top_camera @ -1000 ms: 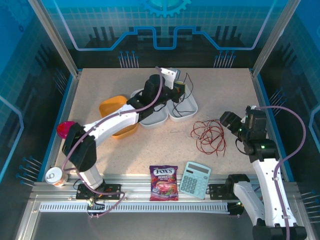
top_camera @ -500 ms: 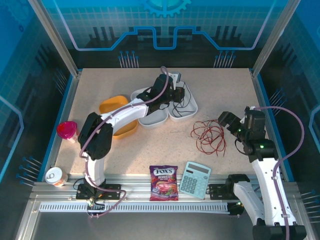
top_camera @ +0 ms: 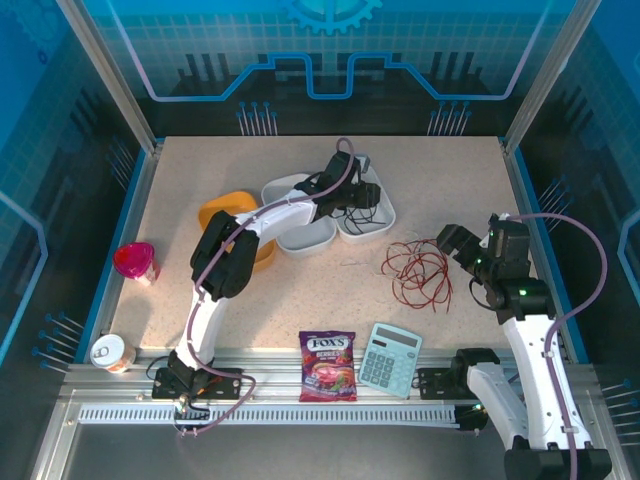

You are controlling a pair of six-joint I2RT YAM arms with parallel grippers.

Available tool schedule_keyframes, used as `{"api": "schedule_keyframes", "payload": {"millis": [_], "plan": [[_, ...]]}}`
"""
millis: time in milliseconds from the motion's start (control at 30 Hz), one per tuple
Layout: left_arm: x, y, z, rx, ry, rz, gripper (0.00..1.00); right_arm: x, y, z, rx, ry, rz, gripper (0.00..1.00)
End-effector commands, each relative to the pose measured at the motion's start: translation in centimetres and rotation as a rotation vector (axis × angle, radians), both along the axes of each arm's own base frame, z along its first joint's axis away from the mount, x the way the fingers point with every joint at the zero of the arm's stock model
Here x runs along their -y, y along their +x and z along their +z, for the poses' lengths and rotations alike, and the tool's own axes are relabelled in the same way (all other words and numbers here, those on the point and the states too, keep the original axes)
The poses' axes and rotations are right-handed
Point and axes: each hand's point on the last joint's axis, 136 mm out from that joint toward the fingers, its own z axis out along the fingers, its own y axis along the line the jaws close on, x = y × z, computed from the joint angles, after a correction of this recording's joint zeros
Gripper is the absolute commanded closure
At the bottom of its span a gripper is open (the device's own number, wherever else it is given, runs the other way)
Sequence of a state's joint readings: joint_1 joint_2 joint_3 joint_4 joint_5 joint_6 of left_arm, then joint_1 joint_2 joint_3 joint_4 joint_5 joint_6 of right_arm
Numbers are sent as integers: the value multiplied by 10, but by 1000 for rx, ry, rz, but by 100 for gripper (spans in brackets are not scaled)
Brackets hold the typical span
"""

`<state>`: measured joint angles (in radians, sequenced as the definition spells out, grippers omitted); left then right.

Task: Untangle the cables

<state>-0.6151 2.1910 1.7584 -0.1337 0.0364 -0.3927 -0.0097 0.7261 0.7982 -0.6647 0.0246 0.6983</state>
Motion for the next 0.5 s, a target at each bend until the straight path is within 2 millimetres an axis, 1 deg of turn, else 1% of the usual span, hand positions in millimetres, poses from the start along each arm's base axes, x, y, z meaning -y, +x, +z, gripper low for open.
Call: {"api": "schedule_keyframes", "payload": {"millis": [0,133,300,400,467], "plan": [[-8,5,3,3,29,21,44,3,0,-5,-7,-1,-8,10],[-17,5,6,18,70,48,30,3,1,-7,-19,-2,-7,12],[-26,2,27,57,93,62,12,5,2,-15,-48,-2,-14,17],[-31,-4,42,76,85,62,1,10,2,-20,-71,-10,-40,24],[-33,-10,52,89,76,58,1,18,0,-25,-98,-21,-83,29]]}}
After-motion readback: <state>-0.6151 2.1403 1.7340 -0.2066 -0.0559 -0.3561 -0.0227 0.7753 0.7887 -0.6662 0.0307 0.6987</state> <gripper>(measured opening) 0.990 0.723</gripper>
